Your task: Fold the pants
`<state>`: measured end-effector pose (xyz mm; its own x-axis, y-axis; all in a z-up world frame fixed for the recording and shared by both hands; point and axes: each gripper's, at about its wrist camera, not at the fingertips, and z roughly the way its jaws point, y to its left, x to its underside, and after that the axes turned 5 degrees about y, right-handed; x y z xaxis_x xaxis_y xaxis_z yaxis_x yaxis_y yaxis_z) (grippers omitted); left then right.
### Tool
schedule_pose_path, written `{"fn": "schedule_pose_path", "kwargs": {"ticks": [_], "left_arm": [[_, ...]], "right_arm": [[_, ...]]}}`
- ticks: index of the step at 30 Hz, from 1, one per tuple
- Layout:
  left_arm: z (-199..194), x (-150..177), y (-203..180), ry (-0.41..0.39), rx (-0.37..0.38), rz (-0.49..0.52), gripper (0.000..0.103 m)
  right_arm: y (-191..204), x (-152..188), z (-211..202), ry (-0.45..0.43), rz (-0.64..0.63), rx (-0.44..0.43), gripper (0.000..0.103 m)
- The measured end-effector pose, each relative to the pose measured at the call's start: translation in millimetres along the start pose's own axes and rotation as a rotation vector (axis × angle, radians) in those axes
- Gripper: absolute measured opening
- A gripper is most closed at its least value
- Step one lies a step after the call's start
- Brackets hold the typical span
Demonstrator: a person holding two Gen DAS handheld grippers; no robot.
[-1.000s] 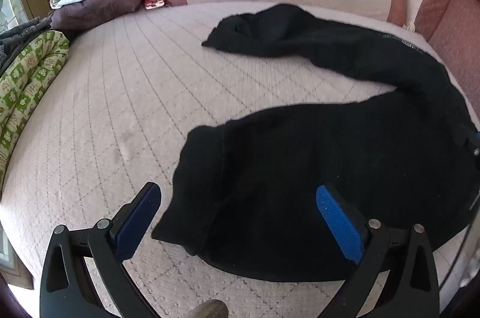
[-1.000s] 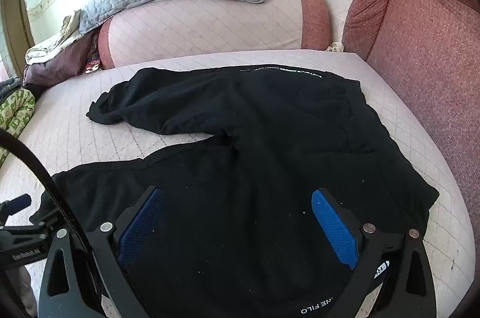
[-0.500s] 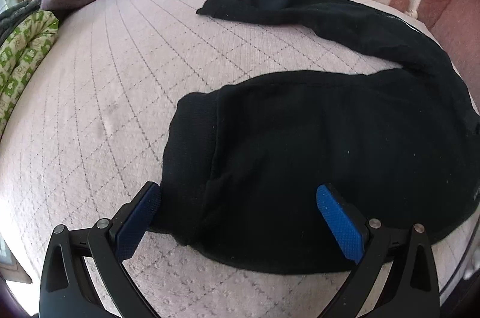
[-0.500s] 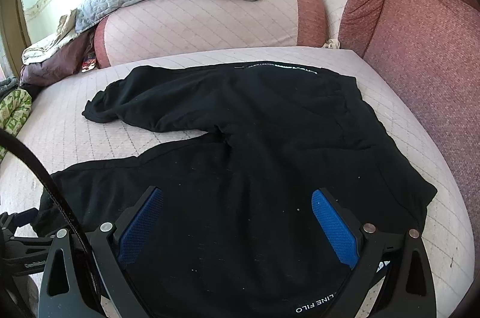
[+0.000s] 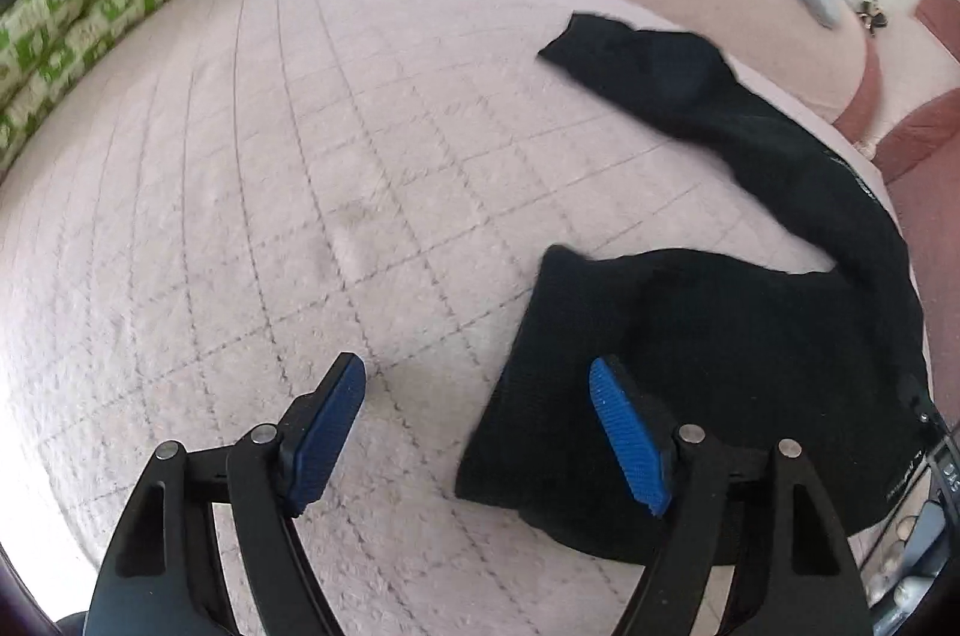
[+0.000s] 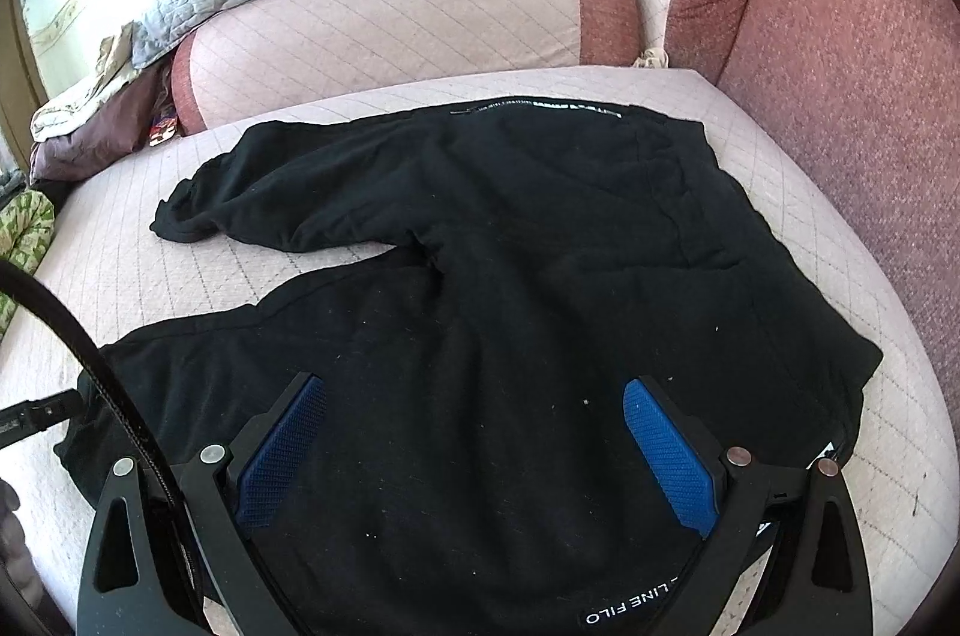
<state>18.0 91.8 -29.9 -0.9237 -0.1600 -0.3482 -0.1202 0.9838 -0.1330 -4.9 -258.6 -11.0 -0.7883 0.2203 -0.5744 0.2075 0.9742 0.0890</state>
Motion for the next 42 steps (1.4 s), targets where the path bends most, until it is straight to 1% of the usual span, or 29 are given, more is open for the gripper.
{"fn": "schedule_pose_path", "kwargs": {"ticks": [1,2,4,5,7,8,9,11,12,14,16,19,21,23,24,25,26,28,29,31,33,34,35,36,37,38,40,41,42], "left_arm": [[1.3,1.1,-4.5,-0.006,-0.025,0.024,0.077],[1.7,2.7,-15.4,-0.023,-0.087,0.079,0.077],[-2.0,5.1,-25.3,-0.057,-0.176,0.122,0.077],[-5.1,8.8,-26.7,-0.073,-0.213,0.117,0.077],[-14.8,6.8,-20.6,-0.141,-0.35,0.079,0.075],[-17.0,2.8,-17.7,-0.159,-0.374,0.066,0.075],[-21.6,1.9,-10.3,-0.179,-0.37,0.047,0.075],[-28.7,2.8,2.6,-0.185,-0.307,0.017,0.075],[-31.3,2.5,3.6,-0.16,-0.262,0.013,0.075],[-36.3,-7.9,-2.0,-0.115,-0.129,0.042,0.075],[-39.3,-20.4,-10.0,-0.093,-0.041,0.079,0.075],[-30.9,-57.0,-33.0,-0.07,0.029,0.153,0.075],[-13.6,-91.0,-48.4,-0.055,0.076,0.207,0.076],[7.0,-124.4,-64.9,-0.045,0.079,0.23,0.076],[17.6,-139.0,-74.6,-0.049,0.07,0.23,0.076],[25.5,-154.0,-80.6,-0.055,0.066,0.223,0.076],[31.6,-166.5,-81.0,-0.055,0.075,0.218,0.076],[48.5,-193.0,-85.5,-0.037,0.123,0.201,0.076],[53.1,-198.8,-87.3,-0.031,0.131,0.2,0.076],[69.1,-215.1,-96.7,-0.022,0.135,0.216,0.076],[86.4,-227.5,-104.0,0.002,0.134,0.242,0.076],[94.6,-233.5,-106.1,0.016,0.139,0.252,0.076],[104.0,-239.5,-110.7,0.036,0.145,0.262,0.081],[108.9,-242.1,-115.5,0.031,0.147,0.28,0.086],[111.0,-243.5,-119.5,0.027,0.158,0.297,0.098],[115.1,-246.6,-124.3,0.032,0.17,0.311,0.103],[120.7,-247.4,-134.6,0.017,0.157,0.335,0.103],[122.1,-247.5,-138.1,0.012,0.148,0.347,0.103],[123.4,-244.0,-144.5,0.001,0.106,0.371,0.099]], "right_arm": [[-1.2,-0.4,0.7,0.004,0.006,-0.005,0.102],[-1.9,-0.6,1.4,0.008,0.011,-0.008,0.102],[-2.8,-0.6,1.7,0.012,0.015,-0.01,0.102],[-3.0,-1.0,1.6,0.012,0.015,-0.007,0.102],[-5.0,-1.5,0.4,0.008,0.019,0.002,0.102],[-6.9,-1.9,-0.4,0.006,0.024,0.007,0.102],[-9.5,-2.5,-1.2,0.004,0.032,0.009,0.102],[-17.4,-5.2,-5.7,-0.007,0.06,0.009,0.102],[-21.9,-9.2,-10.4,-0.015,0.069,0.007,0.102],[-29.1,-21.5,-21.4,-0.032,0.067,-0.024,0.102],[-34.1,-40.4,-31.0,-0.047,0.031,-0.064,0.102],[-43.3,-79.1,-28.8,-0.057,-0.07,-0.076,0.103],[-49.8,-111.7,-6.8,-0.026,-0.158,-0.062,0.103],[-55.3,-139.2,21.6,0.036,-0.216,-0.039,0.103],[-59.7,-156.7,42.2,0.081,-0.241,-0.033,0.102],[-63.6,-167.7,54.0,0.102,-0.248,-0.031,0.102],[-67.9,-181.1,68.3,0.121,-0.249,-0.033,0.102],[-76.0,-207.5,95.5,0.159,-0.234,-0.069,0.102],[-77.9,-218.8,107.6,0.174,-0.232,-0.085,0.102],[-77.6,-235.1,127.4,0.184,-0.245,-0.083,0.102],[-77.6,-246.6,146.0,0.207,-0.257,-0.091,0.102],[-77.3,-252.0,158.9,0.235,-0.263,-0.108,0.102],[-76.4,-254.2,170.6,0.269,-0.27,-0.128,0.102],[-76.2,-254.8,177.9,0.286,-0.278,-0.135,0.101],[-74.0,-254.5,187.8,0.305,-0.294,-0.139,0.101],[-72.6,-254.0,195.7,0.324,-0.305,-0.145,0.1],[-69.7,-251.3,209.2,0.357,-0.318,-0.151,0.102],[-66.6,-249.5,212.0,0.346,-0.335,-0.142,0.103],[-63.3,-248.6,211.5,0.328,-0.348,-0.143,0.103]]}}
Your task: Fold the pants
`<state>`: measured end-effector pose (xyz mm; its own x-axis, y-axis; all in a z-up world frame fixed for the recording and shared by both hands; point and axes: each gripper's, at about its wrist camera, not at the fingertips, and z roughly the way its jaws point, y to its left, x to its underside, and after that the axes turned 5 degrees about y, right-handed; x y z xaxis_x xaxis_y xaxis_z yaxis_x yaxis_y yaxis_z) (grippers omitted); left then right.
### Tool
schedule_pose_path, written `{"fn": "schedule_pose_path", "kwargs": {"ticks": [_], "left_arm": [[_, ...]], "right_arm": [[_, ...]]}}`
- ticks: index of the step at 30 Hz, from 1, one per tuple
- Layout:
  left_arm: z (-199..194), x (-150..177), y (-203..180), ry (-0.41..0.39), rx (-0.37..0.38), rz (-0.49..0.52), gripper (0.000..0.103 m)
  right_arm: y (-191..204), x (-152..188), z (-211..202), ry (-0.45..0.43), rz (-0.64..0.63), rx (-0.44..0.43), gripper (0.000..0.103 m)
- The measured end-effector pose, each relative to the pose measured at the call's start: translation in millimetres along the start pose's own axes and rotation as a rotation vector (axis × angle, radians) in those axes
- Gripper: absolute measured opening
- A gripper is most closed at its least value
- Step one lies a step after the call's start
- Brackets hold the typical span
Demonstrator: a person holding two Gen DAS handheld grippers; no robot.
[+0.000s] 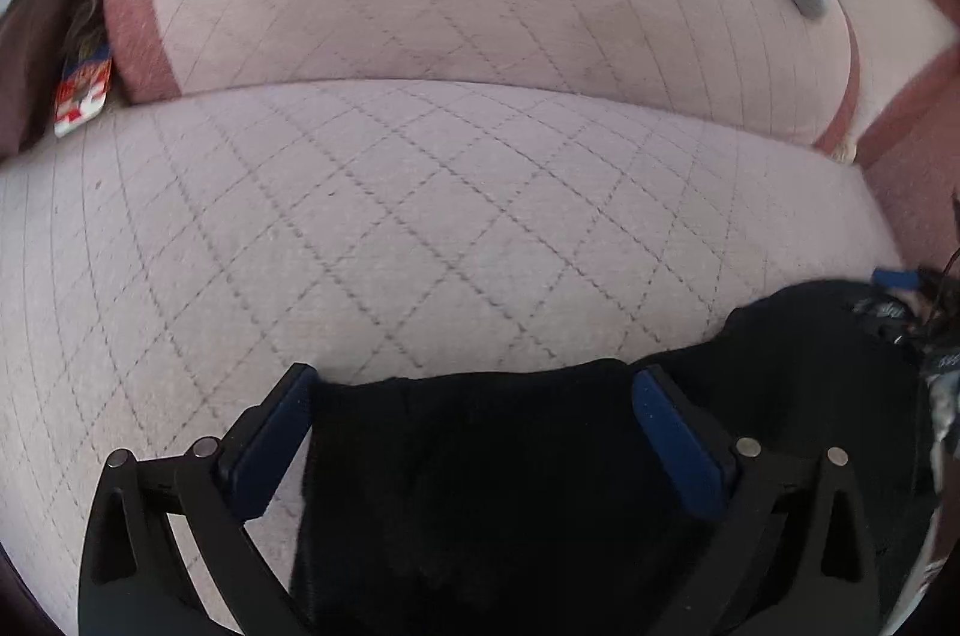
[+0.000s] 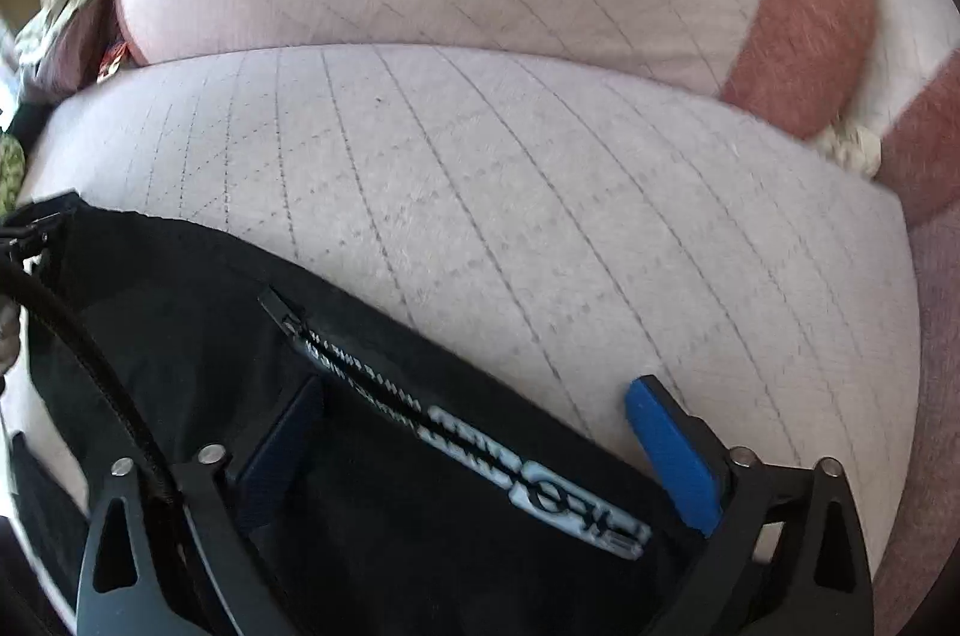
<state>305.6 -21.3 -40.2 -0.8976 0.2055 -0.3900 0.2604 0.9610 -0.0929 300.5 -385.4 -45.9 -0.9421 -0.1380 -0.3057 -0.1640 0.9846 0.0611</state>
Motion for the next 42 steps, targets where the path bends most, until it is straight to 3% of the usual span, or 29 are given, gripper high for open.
{"fn": "schedule_pose_path", "kwargs": {"ticks": [1,2,3,4,5,8,15,21,25,28,31,33,34,36,38,42], "left_arm": [[-1.4,3.2,-8.5,-0.016,-0.051,0.035,0.08],[-7.2,7.9,-15.6,-0.034,-0.034,0.057,0.045],[-13.1,10.4,-22.3,-0.038,0.025,0.083,0.021],[-16.5,11.1,-27.4,-0.019,0.076,0.088,0.012],[-20.9,13.3,-28.9,-0.025,0.061,0.089,0.012],[-35.5,16.6,-41.5,-0.057,0.005,0.121,0.011],[-127.4,49.4,-52.7,-0.212,0.021,0.117,0.012],[-208.7,135.1,-56.0,-0.306,0.025,0.143,0.012],[-218.4,209.0,-58.3,-0.294,-0.004,0.181,0.018],[-200.0,264.6,-62.4,-0.216,-0.076,0.223,0.023],[-185.7,309.4,-61.2,-0.128,-0.109,0.243,0.023],[-194.4,331.3,-51.0,-0.111,-0.073,0.214,0.024],[-203.4,338.6,-44.8,-0.121,-0.061,0.192,0.027],[-221.8,348.0,-31.4,-0.161,-0.065,0.149,0.039],[-237.3,350.1,-17.3,-0.199,-0.06,0.102,0.048],[-250.9,328.8,17.8,-0.232,0.017,-0.072,0.05]], "right_arm": [[3.0,0.1,-0.1,-0.006,-0.005,-0.003,0.101],[5.0,1.1,-1.7,-0.013,-0.009,-0.01,0.087],[9.4,3.2,-5.3,-0.023,-0.024,-0.033,0.076],[15.7,6.5,-11.4,-0.032,-0.042,-0.066,0.049],[18.1,8.4,-16.0,-0.028,-0.04,-0.078,0.032],[21.6,17.3,-27.6,-0.029,-0.026,-0.077,0.018],[54.3,53.7,-87.5,-0.129,-0.005,-0.022,0.014],[69.2,127.0,-141.0,-0.159,0.012,0.013,0.012],[80.1,202.3,-144.9,-0.109,0.033,0.019,0.012],[83.4,253.3,-127.6,-0.037,0.043,0.027,0.012],[89.6,293.1,-115.8,0.043,0.041,0.04,0.013],[88.5,309.6,-120.1,0.05,0.045,0.056,0.021],[85.3,316.9,-129.4,0.038,0.054,0.064,0.035],[78.2,323.1,-145.1,0.014,0.086,0.079,0.054],[73.5,326.3,-163.7,-0.021,0.106,0.101,0.057],[74.9,323.6,-188.2,-0.085,0.146,0.066,0.064]]}}
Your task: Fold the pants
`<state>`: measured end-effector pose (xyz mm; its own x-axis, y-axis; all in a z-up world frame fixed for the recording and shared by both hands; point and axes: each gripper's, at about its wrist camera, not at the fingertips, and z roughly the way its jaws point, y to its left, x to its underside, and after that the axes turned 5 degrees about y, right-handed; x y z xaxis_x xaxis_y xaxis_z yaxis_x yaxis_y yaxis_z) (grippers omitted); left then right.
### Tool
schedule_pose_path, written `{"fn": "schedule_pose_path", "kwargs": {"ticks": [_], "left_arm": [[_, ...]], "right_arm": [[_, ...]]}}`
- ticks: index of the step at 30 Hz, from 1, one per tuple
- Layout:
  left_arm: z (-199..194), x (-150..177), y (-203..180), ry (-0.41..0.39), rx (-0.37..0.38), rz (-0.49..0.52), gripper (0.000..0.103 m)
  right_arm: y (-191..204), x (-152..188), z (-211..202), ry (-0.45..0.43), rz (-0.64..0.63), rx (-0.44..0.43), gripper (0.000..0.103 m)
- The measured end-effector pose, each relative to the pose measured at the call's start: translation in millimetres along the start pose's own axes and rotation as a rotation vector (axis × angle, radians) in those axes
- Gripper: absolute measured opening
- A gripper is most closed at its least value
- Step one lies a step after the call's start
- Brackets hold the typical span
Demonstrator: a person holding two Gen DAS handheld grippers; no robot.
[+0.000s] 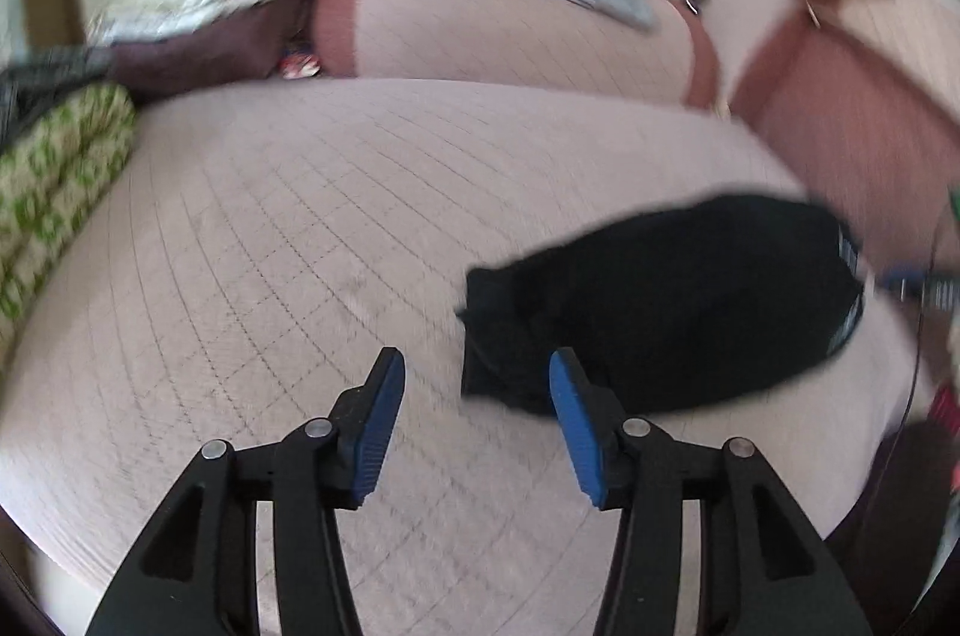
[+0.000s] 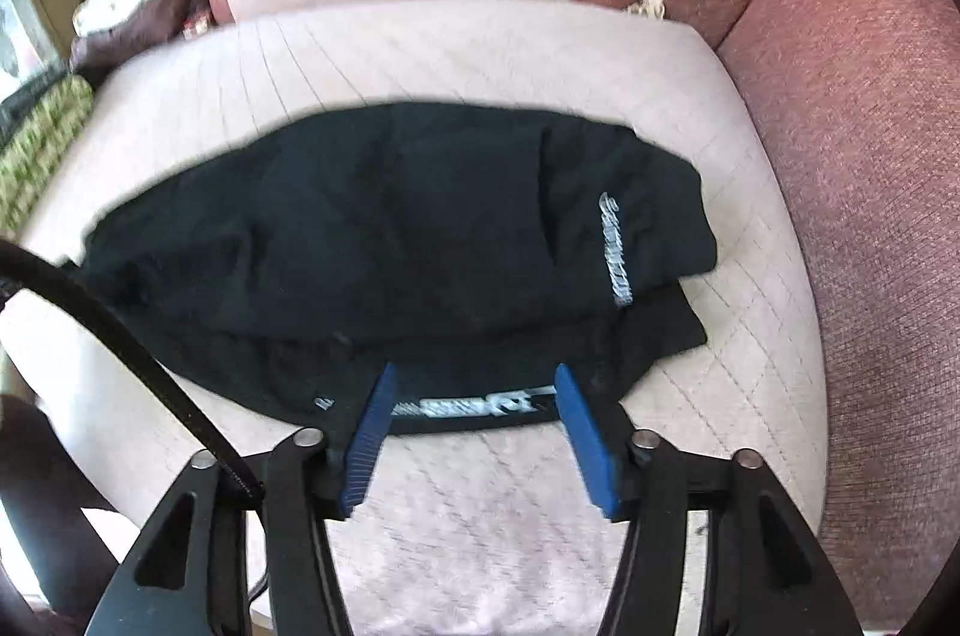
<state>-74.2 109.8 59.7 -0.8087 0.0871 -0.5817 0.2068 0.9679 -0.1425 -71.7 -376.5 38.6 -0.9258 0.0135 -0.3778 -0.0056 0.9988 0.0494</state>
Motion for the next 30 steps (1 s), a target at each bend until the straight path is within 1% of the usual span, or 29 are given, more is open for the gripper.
{"fn": "schedule_pose_path", "kwargs": {"ticks": [2,4,6,8,9,10,11,13,14,16,18,20,21,22,23,25,26,27,29,30], "left_arm": [[13.4,-14.5,5.5,0.027,0.024,-0.055,0.053],[38.9,-24.5,3.0,0.084,0.042,-0.084,0.053],[73.1,-29.7,-3.9,0.179,0.034,-0.084,0.053],[97.5,-32.7,-16.1,0.231,0.019,-0.047,0.053],[108.6,-35.2,-22.4,0.256,-0.008,-0.016,0.05],[113.9,-37.6,-26.4,0.27,-0.034,0.01,0.028],[119.5,-42.4,-32.1,0.272,-0.063,0.039,0.025],[117.0,-49.6,-32.7,0.235,-0.092,0.026,0.023],[115.5,-53.6,-30.6,0.217,-0.104,0.004,0.023],[113.3,-62.3,-25.1,0.185,-0.108,-0.05,0.023],[109.0,-64.5,-24.5,0.148,-0.098,-0.062,0.024],[100.7,-63.1,-25.5,0.106,-0.095,-0.052,0.028],[95.4,-59.7,-26.2,0.088,-0.113,-0.044,0.029],[91.4,-57.2,-25.6,0.075,-0.129,-0.041,0.033],[90.2,-54.1,-24.3,0.069,-0.143,-0.039,0.038],[88.9,-51.8,-12.7,0.087,-0.136,-0.076,0.04],[91.8,-51.9,-4.2,0.095,-0.125,-0.101,0.04],[91.8,-51.0,6.8,0.107,-0.099,-0.155,0.04],[92.4,-51.3,18.2,0.119,-0.061,-0.225,0.04],[93.2,-50.6,22.1,0.123,-0.05,-0.242,0.04]], "right_arm": [[13.7,-8.0,-1.9,-0.014,0.01,-0.049,0.068],[19.3,-19.4,3.4,-0.015,0.033,-0.089,0.068],[19.5,-17.1,4.8,-0.017,0.062,-0.087,0.068],[11.5,-11.6,8.4,-0.013,0.111,-0.062,0.068],[7.1,-7.8,8.7,-0.01,0.141,-0.047,0.068],[-6.5,-2.6,10.3,-0.009,0.188,-0.029,0.068],[-17.7,0.6,11.5,-0.009,0.229,-0.019,0.068],[-45.5,4.7,12.8,-0.008,0.338,-0.015,0.068],[-57.5,8.2,12.6,-0.01,0.383,-0.02,0.068],[-78.5,12.9,12.8,-0.02,0.465,-0.035,0.068],[-92.0,15.5,15.2,-0.034,0.528,-0.062,0.068],[-96.3,12.6,21.9,-0.053,0.565,-0.097,0.068],[-96.4,9.1,25.0,-0.067,0.572,-0.11,0.068],[-95.1,4.2,29.5,-0.087,0.576,-0.121,0.068],[-93.5,0.5,33.9,-0.096,0.58,-0.121,0.068],[-91.3,-10.9,47.2,-0.091,0.61,-0.121,0.068],[-91.2,-15.6,55.6,-0.082,0.636,-0.126,0.068],[-91.9,-17.6,62.1,-0.073,0.656,-0.122,0.068],[-92.6,-26.9,68.2,-0.085,0.691,-0.109,0.068],[-90.7,-29.8,67.5,-0.098,0.693,-0.102,0.068]]}}
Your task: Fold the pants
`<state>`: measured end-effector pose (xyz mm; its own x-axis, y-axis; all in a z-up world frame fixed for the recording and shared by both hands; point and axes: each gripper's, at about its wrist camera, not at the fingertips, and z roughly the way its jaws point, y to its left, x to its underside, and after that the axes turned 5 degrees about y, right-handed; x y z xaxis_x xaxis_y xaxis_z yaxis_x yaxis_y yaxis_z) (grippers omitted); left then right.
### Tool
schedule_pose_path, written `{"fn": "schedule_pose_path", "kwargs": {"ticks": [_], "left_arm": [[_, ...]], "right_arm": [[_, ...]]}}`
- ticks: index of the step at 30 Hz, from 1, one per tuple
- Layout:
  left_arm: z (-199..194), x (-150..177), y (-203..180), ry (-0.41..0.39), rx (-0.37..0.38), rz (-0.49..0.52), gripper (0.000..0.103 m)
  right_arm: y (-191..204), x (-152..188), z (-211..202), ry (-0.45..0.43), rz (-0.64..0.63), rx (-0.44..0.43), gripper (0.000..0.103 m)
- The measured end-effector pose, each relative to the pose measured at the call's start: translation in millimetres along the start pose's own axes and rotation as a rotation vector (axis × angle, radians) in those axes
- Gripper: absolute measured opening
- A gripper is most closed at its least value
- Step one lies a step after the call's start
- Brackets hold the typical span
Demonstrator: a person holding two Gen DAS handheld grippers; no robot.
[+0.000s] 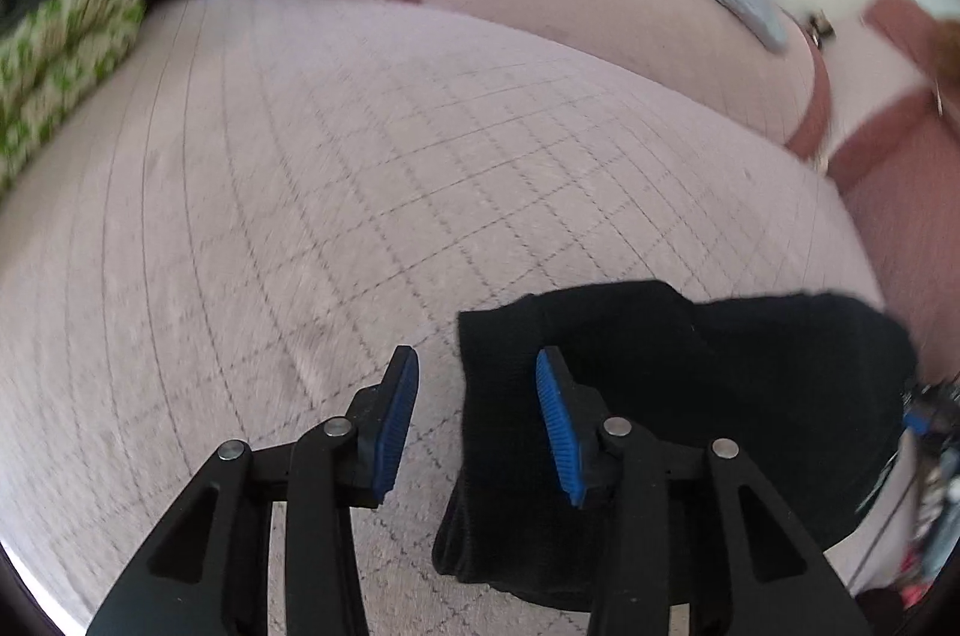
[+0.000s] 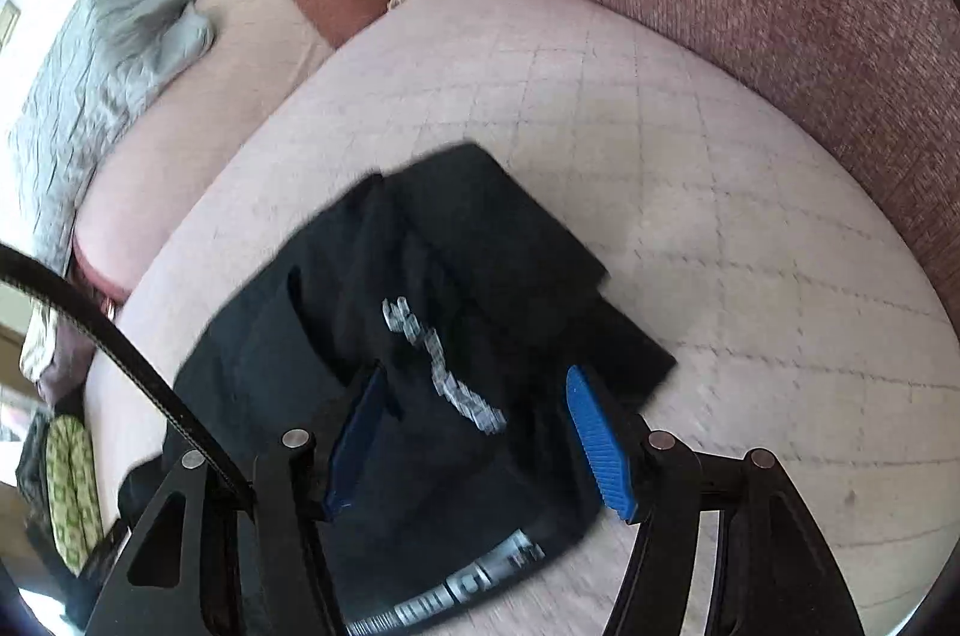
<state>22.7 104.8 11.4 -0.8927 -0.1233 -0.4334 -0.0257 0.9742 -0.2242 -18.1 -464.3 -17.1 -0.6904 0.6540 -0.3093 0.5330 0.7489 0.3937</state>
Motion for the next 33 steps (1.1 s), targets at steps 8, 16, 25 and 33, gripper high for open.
{"fn": "schedule_pose_path", "kwargs": {"ticks": [8,16,25,33], "left_arm": [[2.1,3.8,-7.9,0.026,0.024,0.028,0.04],[-13.3,4.7,7.9,0.021,0.042,-0.022,0.047],[-1.8,25.5,4.5,0.09,0.015,0.036,0.052],[15.3,34.7,-18.8,0.11,-0.066,0.124,0.061]], "right_arm": [[11.7,0.1,-12.1,-0.012,-0.015,-0.012,0.013],[-27.0,23.4,-61.0,-0.008,0.071,-0.099,0.013],[-51.2,37.8,-48.2,0.006,0.071,0.052,0.054],[-51.0,11.7,-34.7,-0.008,0.128,-0.041,0.062]]}}
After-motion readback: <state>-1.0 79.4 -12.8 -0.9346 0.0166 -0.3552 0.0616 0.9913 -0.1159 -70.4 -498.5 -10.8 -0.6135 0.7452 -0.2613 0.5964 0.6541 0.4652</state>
